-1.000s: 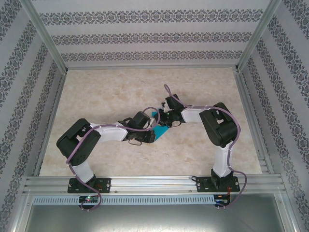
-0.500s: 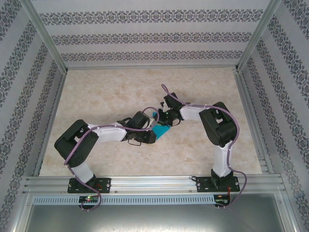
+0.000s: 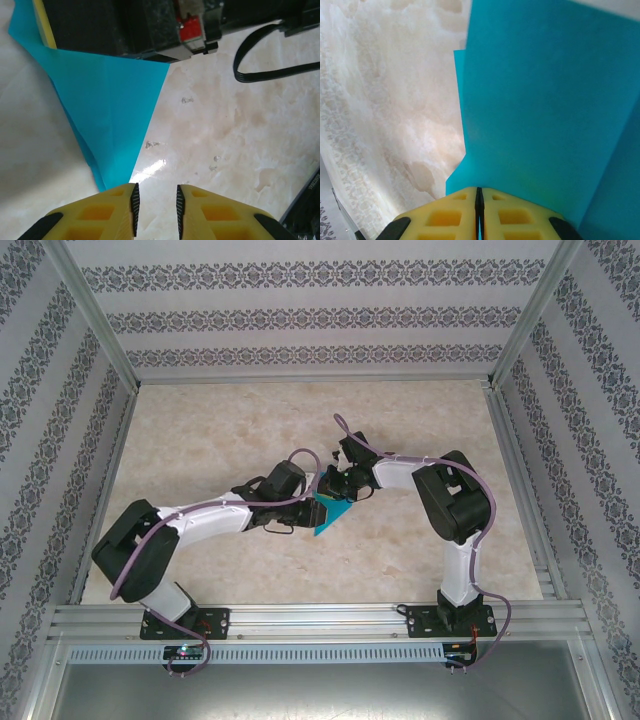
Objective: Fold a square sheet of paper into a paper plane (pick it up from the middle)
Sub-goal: Fourth fold the wing at the center of the table.
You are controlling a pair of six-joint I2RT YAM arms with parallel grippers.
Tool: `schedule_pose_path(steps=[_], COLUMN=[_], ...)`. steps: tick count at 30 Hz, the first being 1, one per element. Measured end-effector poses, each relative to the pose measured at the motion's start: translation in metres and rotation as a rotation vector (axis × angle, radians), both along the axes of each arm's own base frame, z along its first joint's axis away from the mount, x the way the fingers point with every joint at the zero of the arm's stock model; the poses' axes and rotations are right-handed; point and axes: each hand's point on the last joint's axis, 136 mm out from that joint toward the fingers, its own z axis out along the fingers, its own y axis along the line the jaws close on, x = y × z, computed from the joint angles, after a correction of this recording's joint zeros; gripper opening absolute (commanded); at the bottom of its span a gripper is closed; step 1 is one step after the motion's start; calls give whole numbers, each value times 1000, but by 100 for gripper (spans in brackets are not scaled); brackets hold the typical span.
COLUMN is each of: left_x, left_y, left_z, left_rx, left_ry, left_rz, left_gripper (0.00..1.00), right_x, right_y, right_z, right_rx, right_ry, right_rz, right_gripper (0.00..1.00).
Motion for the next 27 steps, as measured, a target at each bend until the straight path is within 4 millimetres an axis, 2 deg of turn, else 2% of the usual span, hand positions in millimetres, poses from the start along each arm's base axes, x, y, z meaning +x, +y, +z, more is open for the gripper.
schedule_pose_path(steps=[11, 27], left_x=[5, 14], left_y=[-3, 6], left_z=[-41, -44], left_rx=[39, 83], left_ry=[56, 15], left_rz=[17, 43], left_gripper=[22, 22], right_x=[2, 1], right_y=[1, -1], right_z=[0, 2], right_rx=[12, 37], right_ry=[-6, -29], right_rz=[2, 1], right_gripper=[11, 13])
